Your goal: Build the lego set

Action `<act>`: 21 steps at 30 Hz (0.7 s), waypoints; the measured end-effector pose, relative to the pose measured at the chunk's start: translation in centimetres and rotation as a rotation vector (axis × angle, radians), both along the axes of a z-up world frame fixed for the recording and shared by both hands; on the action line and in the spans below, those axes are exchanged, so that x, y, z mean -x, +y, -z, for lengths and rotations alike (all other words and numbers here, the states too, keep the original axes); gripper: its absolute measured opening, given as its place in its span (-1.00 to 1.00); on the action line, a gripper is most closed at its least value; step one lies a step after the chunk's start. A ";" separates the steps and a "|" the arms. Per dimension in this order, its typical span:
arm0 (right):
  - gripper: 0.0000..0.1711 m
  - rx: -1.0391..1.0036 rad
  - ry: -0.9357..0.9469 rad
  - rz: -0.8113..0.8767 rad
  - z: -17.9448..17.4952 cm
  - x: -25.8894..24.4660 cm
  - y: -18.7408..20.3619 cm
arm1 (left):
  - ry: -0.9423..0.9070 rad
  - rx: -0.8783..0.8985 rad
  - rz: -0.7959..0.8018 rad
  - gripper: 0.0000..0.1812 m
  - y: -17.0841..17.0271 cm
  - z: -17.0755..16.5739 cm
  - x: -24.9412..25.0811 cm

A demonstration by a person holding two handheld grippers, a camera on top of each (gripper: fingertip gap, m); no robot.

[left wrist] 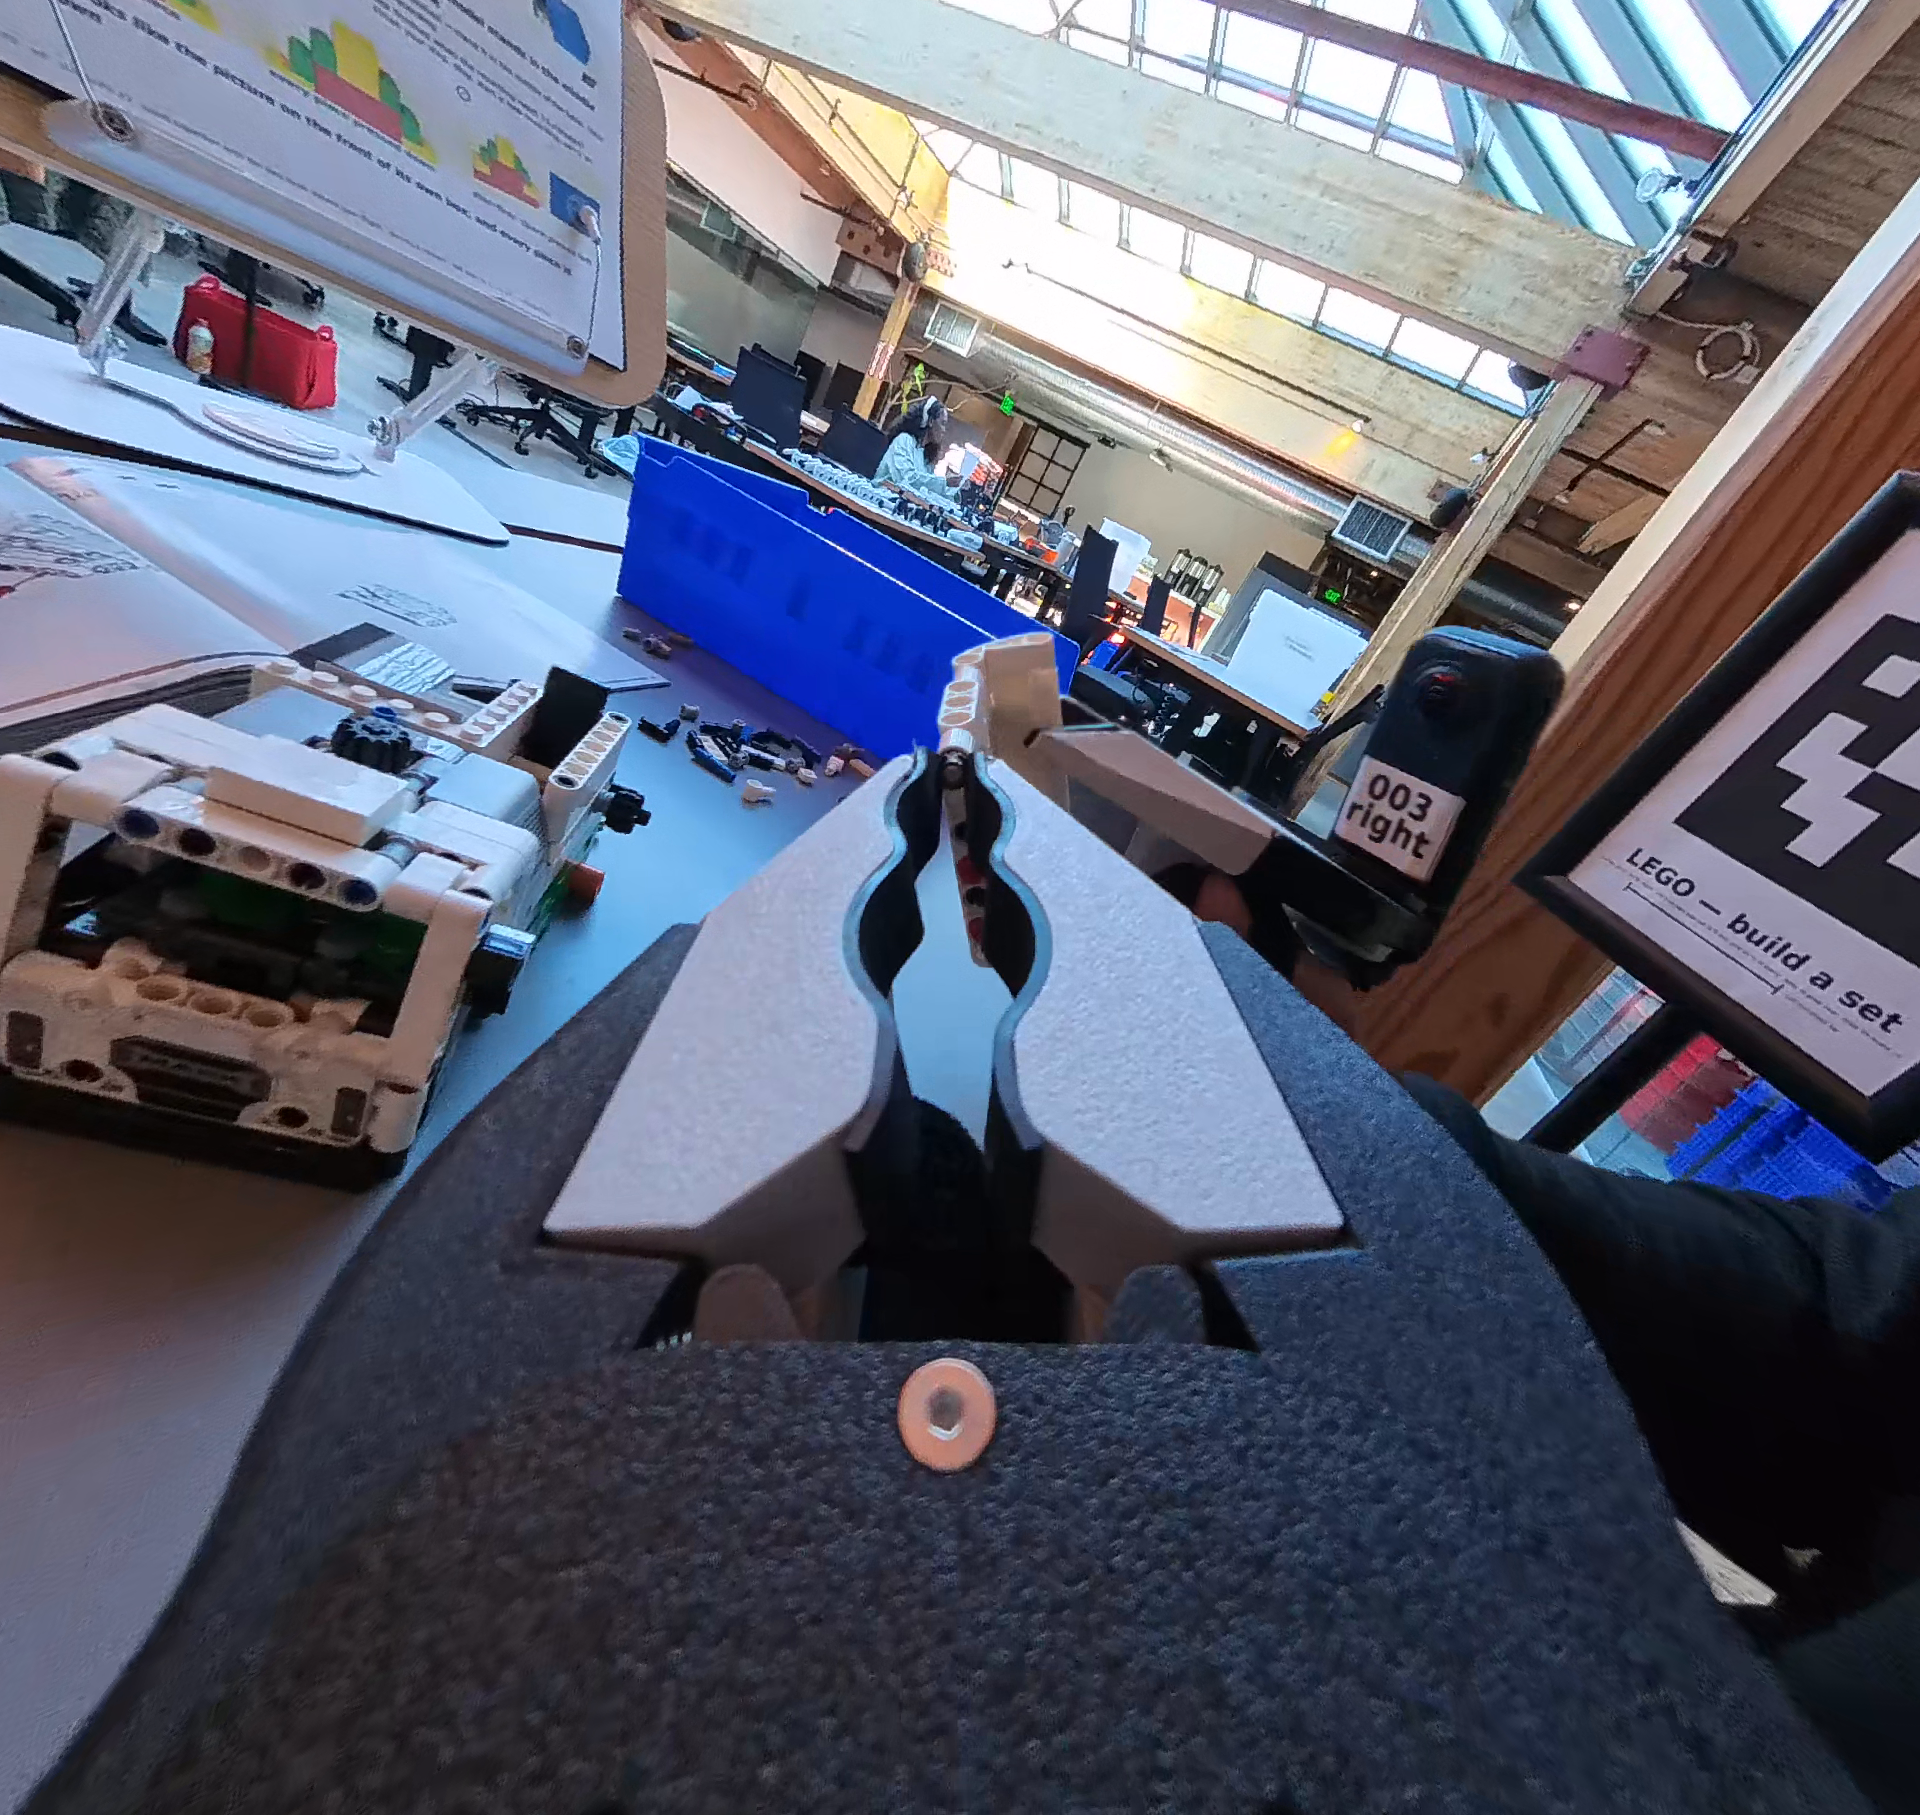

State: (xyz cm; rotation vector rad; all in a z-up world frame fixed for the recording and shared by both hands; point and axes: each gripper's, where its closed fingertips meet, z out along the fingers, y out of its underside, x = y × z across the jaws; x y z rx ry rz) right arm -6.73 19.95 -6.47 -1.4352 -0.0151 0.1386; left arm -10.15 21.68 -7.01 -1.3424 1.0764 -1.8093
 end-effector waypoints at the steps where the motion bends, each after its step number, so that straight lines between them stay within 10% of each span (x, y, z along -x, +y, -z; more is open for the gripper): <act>1: -0.74 0.016 0.007 -0.024 0.3 0.2 0.1 | -0.001 -0.001 0.002 -0.97 0.1 0.0 0.1; 21: -0.92 0.069 -0.026 0.086 1.0 -0.3 -0.2 | -0.046 -0.112 -0.145 -0.97 -1.2 -0.8 0.7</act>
